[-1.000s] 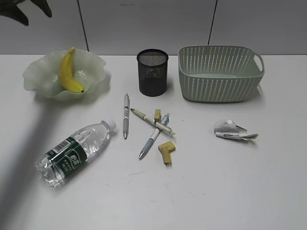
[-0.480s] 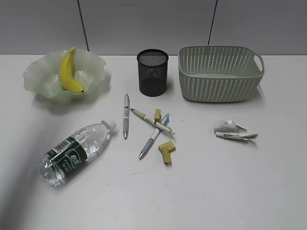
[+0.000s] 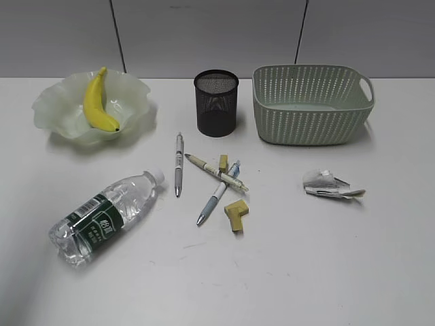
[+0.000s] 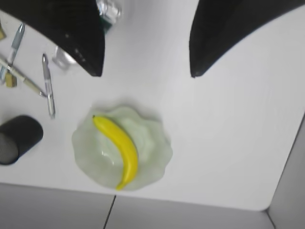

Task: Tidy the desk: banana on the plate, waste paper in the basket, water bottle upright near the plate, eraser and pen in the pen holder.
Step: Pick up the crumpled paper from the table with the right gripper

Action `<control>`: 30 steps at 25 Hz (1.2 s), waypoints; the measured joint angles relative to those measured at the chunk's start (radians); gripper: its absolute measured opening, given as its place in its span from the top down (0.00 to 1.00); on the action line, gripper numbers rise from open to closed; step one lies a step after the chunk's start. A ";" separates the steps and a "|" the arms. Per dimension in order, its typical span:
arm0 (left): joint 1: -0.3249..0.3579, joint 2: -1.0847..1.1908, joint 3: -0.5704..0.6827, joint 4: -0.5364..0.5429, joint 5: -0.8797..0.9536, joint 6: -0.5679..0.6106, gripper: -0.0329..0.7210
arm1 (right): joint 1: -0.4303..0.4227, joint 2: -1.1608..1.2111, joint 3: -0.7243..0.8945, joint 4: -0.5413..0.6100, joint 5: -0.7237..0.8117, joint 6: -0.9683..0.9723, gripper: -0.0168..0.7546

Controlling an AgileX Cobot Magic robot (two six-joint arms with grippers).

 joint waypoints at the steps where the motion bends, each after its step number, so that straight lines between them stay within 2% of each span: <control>1: 0.000 -0.049 0.074 0.000 0.000 0.000 0.40 | 0.000 0.000 0.000 0.000 0.000 0.000 0.30; 8: 0.000 -0.462 0.565 0.009 -0.086 0.005 0.40 | 0.000 0.000 0.000 0.001 0.000 0.000 0.30; 12: 0.000 -0.675 0.791 0.044 -0.147 0.011 0.40 | 0.000 0.000 0.000 0.005 0.000 0.000 0.30; 15: 0.000 -0.809 0.903 0.054 -0.190 0.027 0.40 | 0.000 0.000 0.000 0.019 0.000 0.000 0.30; 23: 0.000 -1.076 0.993 0.045 -0.176 0.100 0.44 | 0.000 0.000 0.000 0.024 0.000 0.000 0.32; 28: -0.025 -1.187 0.997 0.035 -0.164 0.127 0.47 | 0.000 0.000 -0.005 0.038 -0.005 -0.007 0.37; 30: -0.041 -1.196 0.997 0.035 -0.164 0.128 0.47 | 0.000 0.005 -0.019 0.057 -0.063 -0.008 0.41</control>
